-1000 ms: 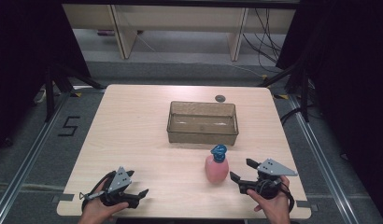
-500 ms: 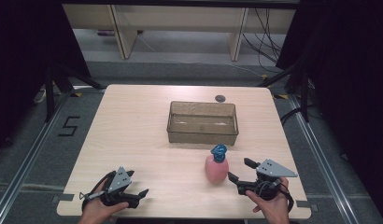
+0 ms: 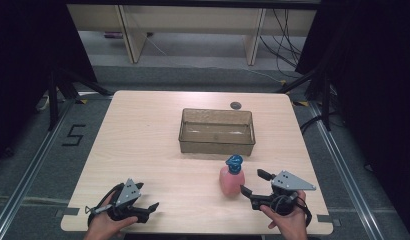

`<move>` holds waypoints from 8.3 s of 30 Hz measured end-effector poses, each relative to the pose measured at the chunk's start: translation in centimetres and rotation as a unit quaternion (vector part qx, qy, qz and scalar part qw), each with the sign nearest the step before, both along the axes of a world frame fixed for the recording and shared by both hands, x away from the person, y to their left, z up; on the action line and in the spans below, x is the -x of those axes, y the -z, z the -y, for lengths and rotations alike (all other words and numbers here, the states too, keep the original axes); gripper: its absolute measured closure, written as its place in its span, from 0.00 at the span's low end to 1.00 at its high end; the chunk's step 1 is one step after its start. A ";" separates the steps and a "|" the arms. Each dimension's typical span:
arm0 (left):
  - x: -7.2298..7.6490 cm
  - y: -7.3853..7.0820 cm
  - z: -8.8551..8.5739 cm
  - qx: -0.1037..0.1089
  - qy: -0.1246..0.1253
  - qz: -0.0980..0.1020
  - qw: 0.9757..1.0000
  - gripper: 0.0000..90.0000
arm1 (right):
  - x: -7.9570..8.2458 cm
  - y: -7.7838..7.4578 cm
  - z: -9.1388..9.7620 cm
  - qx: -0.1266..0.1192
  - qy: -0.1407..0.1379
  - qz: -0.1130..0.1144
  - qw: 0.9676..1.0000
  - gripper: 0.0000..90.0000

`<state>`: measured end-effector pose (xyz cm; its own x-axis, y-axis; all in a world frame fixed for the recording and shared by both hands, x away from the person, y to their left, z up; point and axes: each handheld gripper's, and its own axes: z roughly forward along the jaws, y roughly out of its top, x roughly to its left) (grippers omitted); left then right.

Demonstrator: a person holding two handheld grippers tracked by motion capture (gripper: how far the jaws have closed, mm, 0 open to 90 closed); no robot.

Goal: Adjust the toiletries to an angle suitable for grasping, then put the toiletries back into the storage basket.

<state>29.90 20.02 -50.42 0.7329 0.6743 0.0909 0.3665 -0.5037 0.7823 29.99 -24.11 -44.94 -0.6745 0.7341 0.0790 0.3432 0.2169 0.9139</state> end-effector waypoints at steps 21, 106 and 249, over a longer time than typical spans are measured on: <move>0.0 0.0 0.0 0.000 0.004 0.000 1.000 0.17 | -0.3 -0.2 -1.1 -0.001 -0.007 0.005 1.000 0.22; 0.0 -0.1 0.3 0.001 0.006 -0.001 1.000 0.17 | -5.6 1.4 -4.3 -0.003 -0.048 -0.004 0.999 0.46; 0.0 -0.2 0.1 0.017 0.001 0.000 1.000 0.17 | -18.2 -7.9 -3.7 -0.015 0.071 0.037 0.997 0.60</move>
